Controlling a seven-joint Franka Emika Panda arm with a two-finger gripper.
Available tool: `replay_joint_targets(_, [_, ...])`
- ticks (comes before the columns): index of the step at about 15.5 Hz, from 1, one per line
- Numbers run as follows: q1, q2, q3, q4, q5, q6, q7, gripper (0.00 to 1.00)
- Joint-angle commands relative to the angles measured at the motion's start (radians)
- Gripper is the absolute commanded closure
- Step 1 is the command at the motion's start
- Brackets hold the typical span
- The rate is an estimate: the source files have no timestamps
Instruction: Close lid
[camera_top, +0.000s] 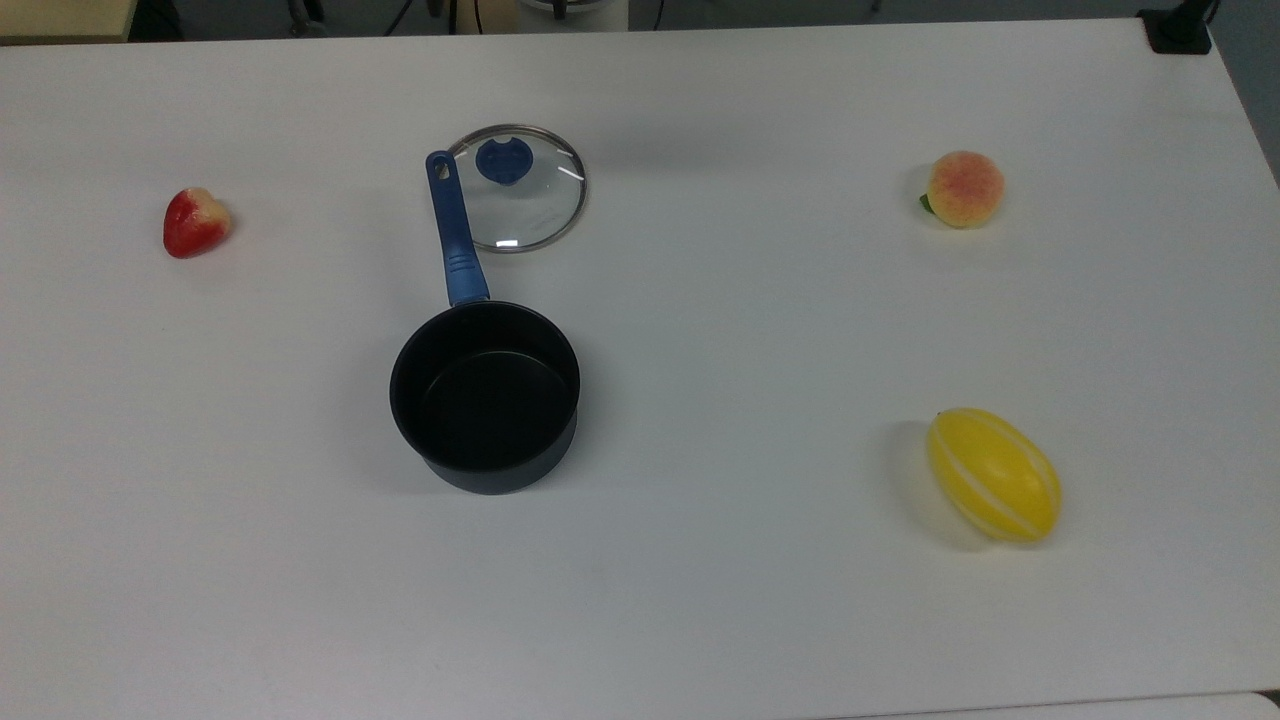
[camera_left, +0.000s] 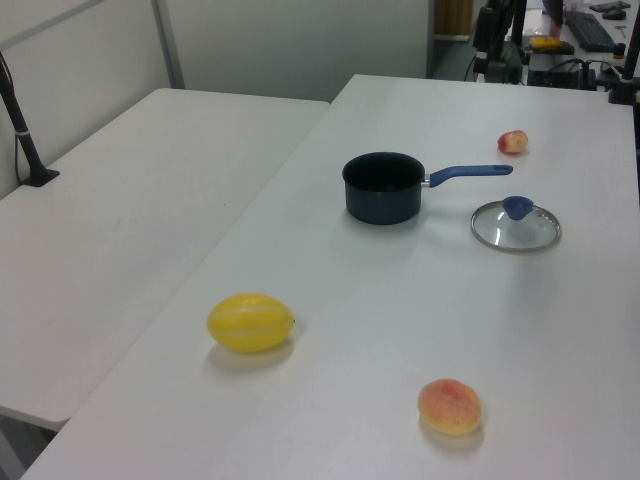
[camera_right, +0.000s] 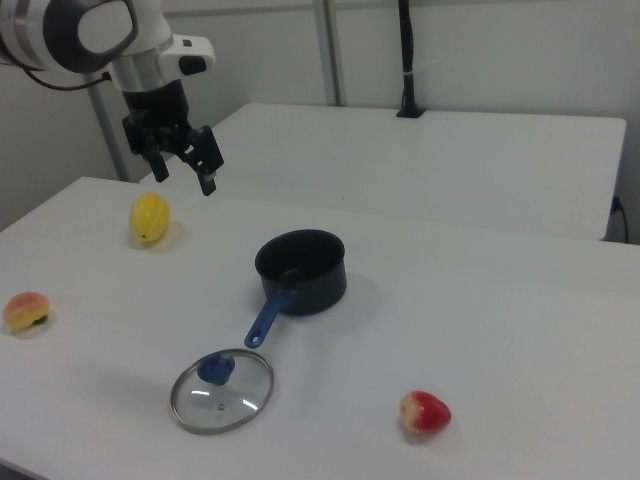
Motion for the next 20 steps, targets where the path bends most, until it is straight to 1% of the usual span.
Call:
replay_joint_targets(1, [0.011,-0.003,-0.004,0.010,-0.002,-0.001,-0.009,0.00])
replay_joint_targets(9, [0.011,-0.007,-0.004,0.010,-0.003,-0.007,-0.007,0.00])
replay_joint_targets(15, [0.011,-0.007,-0.004,0.010,-0.002,-0.069,-0.019,0.00])
replay_joint_targets(20, [0.009,-0.007,-0.008,0.009,0.009,-0.184,-0.024,0.00])
